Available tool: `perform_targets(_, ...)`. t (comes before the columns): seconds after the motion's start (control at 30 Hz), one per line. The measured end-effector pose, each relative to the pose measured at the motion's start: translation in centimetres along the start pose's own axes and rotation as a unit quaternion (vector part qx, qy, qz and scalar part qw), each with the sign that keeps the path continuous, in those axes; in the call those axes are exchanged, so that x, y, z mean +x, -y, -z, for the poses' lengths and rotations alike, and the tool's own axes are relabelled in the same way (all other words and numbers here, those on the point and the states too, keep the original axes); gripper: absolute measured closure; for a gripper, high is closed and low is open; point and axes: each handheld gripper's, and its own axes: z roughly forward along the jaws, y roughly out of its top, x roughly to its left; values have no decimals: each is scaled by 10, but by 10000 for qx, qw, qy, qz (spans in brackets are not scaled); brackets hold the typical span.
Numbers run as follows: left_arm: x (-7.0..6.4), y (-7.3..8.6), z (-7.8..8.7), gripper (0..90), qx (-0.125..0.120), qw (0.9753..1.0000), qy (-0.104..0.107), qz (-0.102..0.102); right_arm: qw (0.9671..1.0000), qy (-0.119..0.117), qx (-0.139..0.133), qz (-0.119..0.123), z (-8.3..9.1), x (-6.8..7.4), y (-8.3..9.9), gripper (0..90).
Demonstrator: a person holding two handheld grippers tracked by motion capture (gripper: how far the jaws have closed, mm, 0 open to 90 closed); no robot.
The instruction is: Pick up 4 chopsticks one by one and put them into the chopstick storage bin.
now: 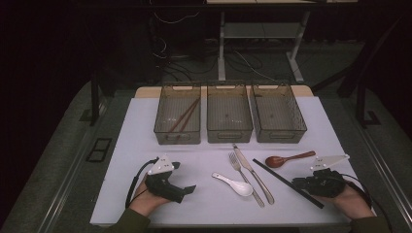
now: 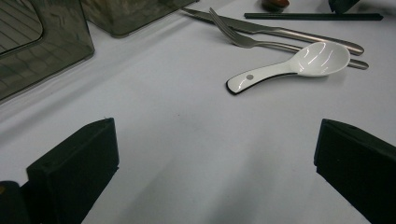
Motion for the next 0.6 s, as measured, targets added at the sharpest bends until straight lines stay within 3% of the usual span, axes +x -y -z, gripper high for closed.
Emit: perform_targets(0.6, -1, 0, -1, 0, 44, 10000, 15, 7, 9997, 146, 144, 162, -5, 1, 0, 823)
